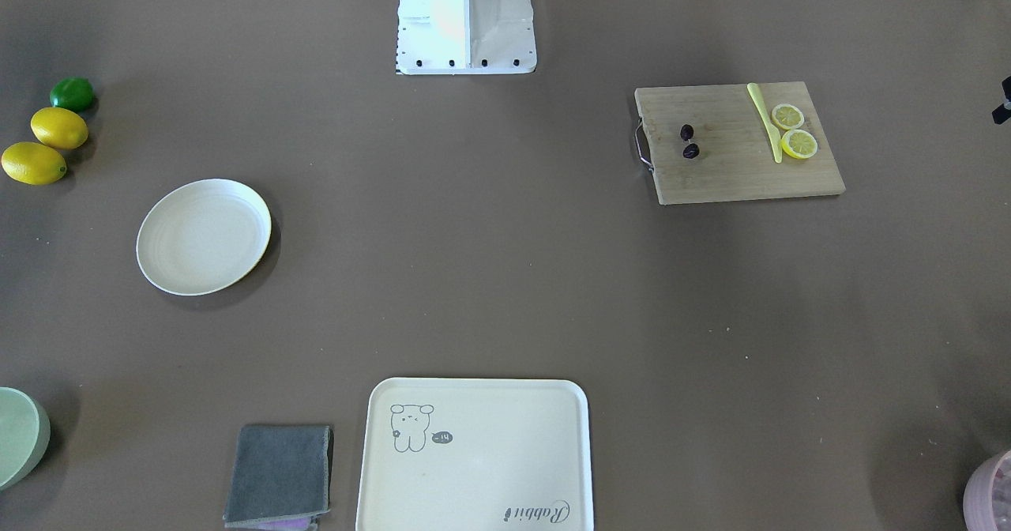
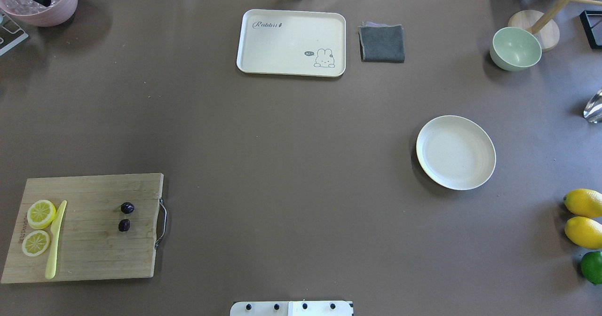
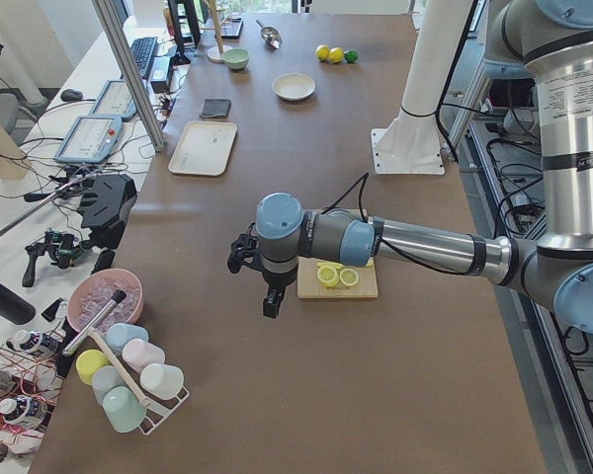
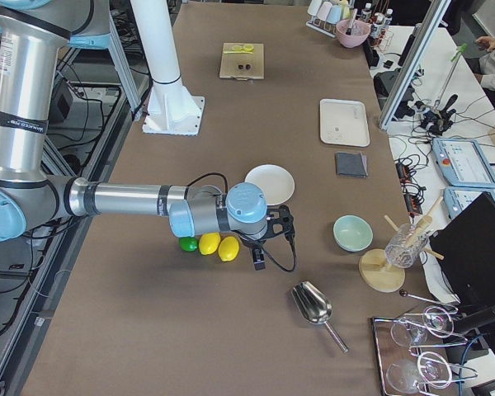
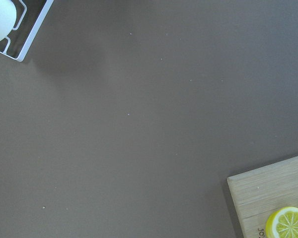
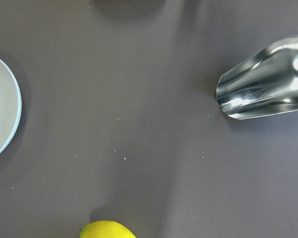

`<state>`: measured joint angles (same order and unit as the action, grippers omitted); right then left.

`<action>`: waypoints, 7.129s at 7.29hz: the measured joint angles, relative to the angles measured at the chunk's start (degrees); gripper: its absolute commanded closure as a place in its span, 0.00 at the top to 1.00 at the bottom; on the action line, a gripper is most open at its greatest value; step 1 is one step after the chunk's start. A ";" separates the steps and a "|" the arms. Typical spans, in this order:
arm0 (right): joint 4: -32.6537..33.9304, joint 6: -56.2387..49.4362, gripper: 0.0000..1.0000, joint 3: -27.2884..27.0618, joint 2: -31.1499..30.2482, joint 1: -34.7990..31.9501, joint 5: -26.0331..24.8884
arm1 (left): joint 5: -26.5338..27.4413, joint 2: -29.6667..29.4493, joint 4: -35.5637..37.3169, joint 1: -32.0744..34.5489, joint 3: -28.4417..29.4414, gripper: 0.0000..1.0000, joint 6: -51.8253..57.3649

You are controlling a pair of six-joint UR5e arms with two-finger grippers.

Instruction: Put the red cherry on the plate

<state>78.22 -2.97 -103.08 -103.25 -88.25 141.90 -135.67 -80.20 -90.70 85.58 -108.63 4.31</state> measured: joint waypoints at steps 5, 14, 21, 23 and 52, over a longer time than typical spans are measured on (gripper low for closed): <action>-4.86 9.03 1.00 0.09 3.80 6.85 0.58 | -0.04 -0.47 -0.41 -0.06 0.21 0.98 -0.15; -5.77 32.77 1.00 6.97 17.43 24.24 -1.09 | -0.03 -0.92 -0.54 -1.35 0.85 0.98 -2.72; -33.45 52.51 0.89 21.16 19.56 30.94 -9.08 | -0.04 -1.09 -0.51 -1.38 0.64 0.98 -2.84; -34.08 54.81 0.21 20.32 19.30 32.13 -8.95 | -0.04 -1.10 -0.48 -1.38 0.53 0.98 -2.88; -32.58 92.03 1.00 10.76 36.21 60.20 -30.05 | 25.01 -4.38 -27.25 -54.82 -5.15 0.54 -75.50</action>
<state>45.64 89.06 -92.33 -67.03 -28.05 111.85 -110.66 -84.58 -117.95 30.76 -113.78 -71.19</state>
